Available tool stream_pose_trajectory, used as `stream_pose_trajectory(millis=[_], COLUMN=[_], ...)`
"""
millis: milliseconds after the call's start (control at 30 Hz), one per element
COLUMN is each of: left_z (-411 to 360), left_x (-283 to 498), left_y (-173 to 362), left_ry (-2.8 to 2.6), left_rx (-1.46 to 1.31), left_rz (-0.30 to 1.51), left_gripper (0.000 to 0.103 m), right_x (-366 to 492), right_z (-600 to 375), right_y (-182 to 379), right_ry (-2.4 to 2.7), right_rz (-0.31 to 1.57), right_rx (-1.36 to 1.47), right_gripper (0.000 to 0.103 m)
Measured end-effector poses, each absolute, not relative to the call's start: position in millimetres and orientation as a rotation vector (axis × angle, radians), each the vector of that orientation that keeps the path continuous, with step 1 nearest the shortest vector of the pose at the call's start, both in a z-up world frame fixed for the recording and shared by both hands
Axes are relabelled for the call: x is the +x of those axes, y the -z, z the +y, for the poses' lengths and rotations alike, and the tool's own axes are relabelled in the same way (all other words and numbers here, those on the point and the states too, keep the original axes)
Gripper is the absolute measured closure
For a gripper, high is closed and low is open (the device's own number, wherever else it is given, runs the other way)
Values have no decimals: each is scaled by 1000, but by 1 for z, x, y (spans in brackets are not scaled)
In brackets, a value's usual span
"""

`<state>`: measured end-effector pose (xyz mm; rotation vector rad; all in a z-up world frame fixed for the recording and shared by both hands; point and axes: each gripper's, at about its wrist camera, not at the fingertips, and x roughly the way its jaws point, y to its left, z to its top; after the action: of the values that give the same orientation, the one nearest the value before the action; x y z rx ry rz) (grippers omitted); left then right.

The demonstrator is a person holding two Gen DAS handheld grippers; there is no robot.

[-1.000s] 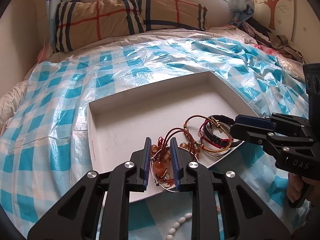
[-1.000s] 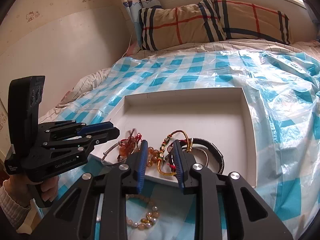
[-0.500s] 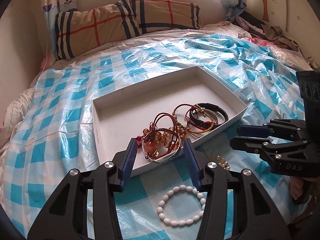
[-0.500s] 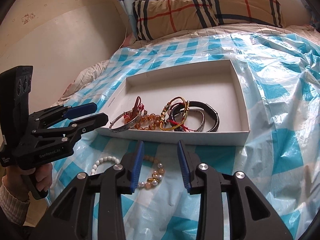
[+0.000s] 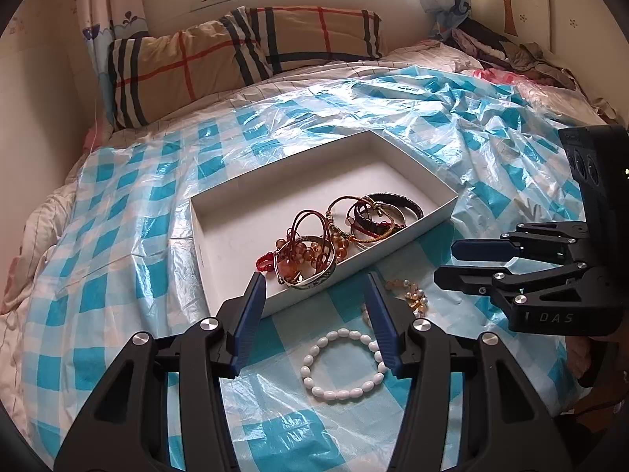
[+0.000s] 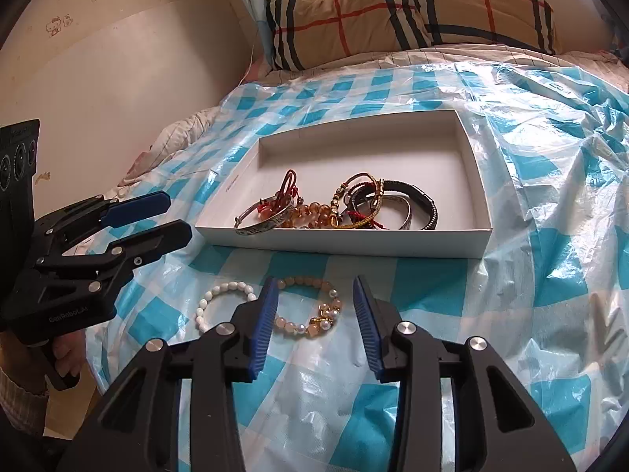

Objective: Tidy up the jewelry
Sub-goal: 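Grasp the white bead bracelet with the left tool while the right tool grasps the pink pearl bracelet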

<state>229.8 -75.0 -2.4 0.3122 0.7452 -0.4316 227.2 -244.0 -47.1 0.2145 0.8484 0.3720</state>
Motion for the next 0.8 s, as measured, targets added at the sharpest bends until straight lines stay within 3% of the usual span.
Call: stream_pose_trajectory(millis=[233,367,567,800], left_z=[-66,-52,-44,-45], left_x=[218,217,225,232], left_y=[12,40,75,70], left_ry=[426,403,395,402], left_rx=[296,268,273,281], left_rz=[771,840,917,893], left_gripper=[51,46,46,39], right_x=[234,246,248,220], right_z=[-235,-218,-208,-216], right_y=[52,65,89,72], right_ry=[-361,-330,-299,-332], right_rz=[873,908,1006,1023], right_rx=[168,73,-34,-80], right_gripper=[59,52,52,52])
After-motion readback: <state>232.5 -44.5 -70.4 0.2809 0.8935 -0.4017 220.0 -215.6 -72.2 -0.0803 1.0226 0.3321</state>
